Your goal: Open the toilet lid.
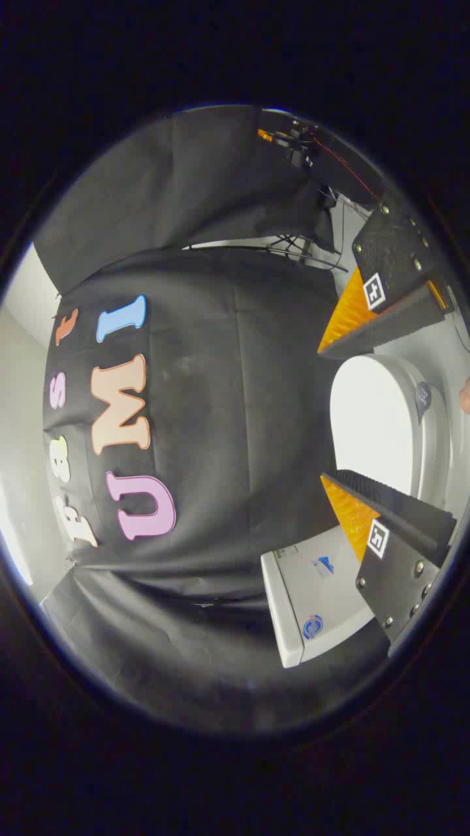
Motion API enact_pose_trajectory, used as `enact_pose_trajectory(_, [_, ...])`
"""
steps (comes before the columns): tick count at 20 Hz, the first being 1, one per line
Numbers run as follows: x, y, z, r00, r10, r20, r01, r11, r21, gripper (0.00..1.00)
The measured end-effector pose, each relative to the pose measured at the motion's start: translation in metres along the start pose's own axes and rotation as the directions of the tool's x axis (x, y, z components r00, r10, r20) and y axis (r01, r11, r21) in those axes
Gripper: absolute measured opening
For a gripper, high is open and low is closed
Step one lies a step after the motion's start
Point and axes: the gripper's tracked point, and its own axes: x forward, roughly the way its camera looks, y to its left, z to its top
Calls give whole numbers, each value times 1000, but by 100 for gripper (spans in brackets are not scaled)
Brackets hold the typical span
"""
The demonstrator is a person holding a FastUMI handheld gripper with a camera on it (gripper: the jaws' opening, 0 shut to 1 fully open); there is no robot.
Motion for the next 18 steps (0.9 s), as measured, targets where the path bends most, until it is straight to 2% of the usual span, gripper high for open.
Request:
enact_pose_trajectory(7, [4,21,-6,999,33,0,-33,997,-63,100])
enact_pose_trajectory(18, [7,16,-7,1000,13,6,-13,999,-34,100])
